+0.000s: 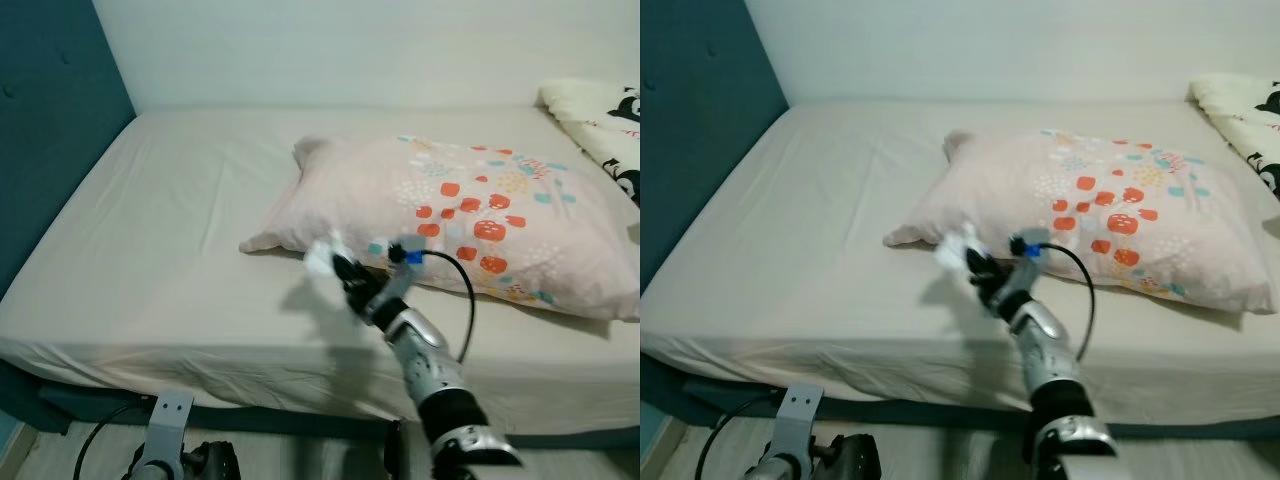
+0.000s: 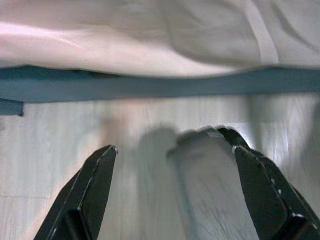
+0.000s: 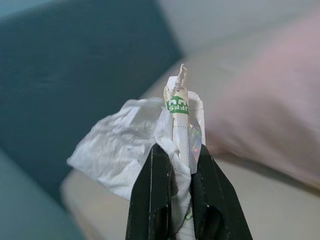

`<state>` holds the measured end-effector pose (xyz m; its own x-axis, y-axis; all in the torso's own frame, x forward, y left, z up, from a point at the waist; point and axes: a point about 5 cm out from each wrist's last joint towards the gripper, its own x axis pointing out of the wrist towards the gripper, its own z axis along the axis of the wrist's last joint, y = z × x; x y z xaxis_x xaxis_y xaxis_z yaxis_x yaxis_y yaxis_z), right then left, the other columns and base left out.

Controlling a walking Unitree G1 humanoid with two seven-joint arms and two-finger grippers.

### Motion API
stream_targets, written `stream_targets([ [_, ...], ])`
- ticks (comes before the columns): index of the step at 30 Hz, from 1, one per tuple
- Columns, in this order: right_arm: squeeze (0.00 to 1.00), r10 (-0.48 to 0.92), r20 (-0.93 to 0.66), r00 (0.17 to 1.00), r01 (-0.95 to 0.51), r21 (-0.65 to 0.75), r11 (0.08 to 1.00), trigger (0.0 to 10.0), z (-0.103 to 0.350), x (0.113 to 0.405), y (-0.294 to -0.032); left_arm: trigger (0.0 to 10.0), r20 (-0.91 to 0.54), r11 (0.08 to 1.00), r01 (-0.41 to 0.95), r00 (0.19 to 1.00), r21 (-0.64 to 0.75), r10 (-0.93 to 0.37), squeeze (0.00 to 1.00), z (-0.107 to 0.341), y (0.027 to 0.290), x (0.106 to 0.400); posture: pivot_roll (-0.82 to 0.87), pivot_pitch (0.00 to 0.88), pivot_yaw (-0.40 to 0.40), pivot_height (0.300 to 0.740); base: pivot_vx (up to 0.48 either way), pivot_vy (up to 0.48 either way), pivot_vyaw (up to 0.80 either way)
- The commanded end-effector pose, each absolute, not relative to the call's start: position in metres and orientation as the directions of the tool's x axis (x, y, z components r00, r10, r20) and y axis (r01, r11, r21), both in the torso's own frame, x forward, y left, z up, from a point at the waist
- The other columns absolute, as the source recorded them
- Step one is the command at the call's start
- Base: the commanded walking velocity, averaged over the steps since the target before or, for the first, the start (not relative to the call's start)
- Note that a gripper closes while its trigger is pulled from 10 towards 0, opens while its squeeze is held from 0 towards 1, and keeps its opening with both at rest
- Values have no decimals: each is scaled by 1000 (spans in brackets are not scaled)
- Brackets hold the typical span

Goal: Clean up the room

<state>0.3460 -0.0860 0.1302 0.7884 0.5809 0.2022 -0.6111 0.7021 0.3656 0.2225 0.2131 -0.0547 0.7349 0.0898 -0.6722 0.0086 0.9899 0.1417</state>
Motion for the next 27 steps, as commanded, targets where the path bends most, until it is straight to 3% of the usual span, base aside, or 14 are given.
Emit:
stream_targets([
  [1,0,604,170,778,-617,384,686,0,116,337,-82,10000,-716,988,-19,687,151,122,0,-61,215,215,34,0,20,543,0,0,0],
  [11,0,588,108,802,-577,394,715,0,98,327,-95,10000,-755,985,-28,639,171,149,0,-66,214,208,24,0,21,573,-366,0,0],
  [13,0,567,82,819,-551,387,739,0,97,325,-109,10000,-764,980,2,626,201,156,0,-69,216,203,22,0,25,588,0,0,0],
  [19,0,546,33,837,-517,370,772,0,88,325,-118,10000,-773,978,17,616,207,153,0,-70,216,202,26,0,23,608,0,0,0],
  [27,0,457,-140,878,-392,336,856,0,53,313,-144,10000,-783,978,35,605,207,144,0,-72,214,200,25,0,26,648,0,0,0],
])
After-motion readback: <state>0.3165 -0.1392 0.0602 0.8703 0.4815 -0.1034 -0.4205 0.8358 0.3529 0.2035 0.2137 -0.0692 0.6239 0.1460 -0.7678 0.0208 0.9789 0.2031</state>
